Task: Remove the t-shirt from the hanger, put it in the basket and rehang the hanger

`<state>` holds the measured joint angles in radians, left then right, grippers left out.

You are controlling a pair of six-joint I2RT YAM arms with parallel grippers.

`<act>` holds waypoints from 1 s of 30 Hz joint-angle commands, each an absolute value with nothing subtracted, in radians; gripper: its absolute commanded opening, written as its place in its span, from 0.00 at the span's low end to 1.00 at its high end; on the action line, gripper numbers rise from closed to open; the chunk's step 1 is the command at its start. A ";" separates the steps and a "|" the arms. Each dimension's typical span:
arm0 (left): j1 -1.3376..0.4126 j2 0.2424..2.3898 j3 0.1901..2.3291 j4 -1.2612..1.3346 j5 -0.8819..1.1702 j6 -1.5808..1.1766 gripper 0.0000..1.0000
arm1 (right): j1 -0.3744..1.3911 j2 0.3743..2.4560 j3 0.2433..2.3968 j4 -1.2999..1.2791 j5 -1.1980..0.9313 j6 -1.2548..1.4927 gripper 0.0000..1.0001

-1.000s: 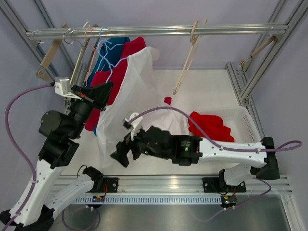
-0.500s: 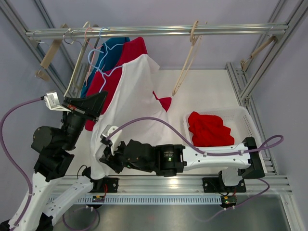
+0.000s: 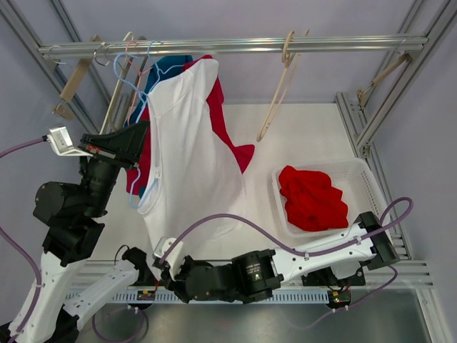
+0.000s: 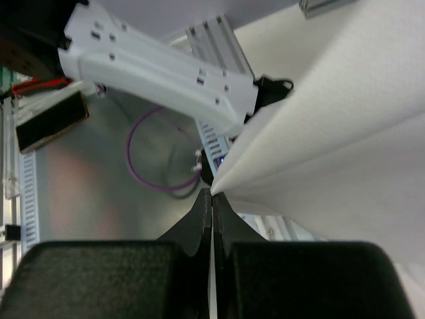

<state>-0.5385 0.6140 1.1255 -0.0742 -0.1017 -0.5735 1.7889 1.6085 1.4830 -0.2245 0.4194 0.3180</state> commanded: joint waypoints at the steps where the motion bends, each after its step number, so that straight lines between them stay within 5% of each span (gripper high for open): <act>1: -0.540 0.638 1.218 0.092 -0.152 -0.560 0.00 | 1.819 1.531 1.399 -0.276 0.518 0.431 0.00; 13: -0.541 0.741 1.512 -0.030 -0.006 -0.606 0.00 | 1.803 1.307 1.227 -0.477 0.744 0.548 0.00; 19: -0.540 0.588 1.488 -0.279 0.075 -0.588 0.00 | 1.672 1.163 1.285 -0.433 0.805 0.303 0.00; 26: -0.541 0.442 1.454 -0.521 0.109 -0.567 0.00 | 1.453 1.161 1.459 -0.364 0.683 0.083 0.00; 30: -0.540 0.394 1.434 -0.534 0.179 -0.647 0.00 | 1.361 1.152 1.424 -0.275 0.439 0.086 0.00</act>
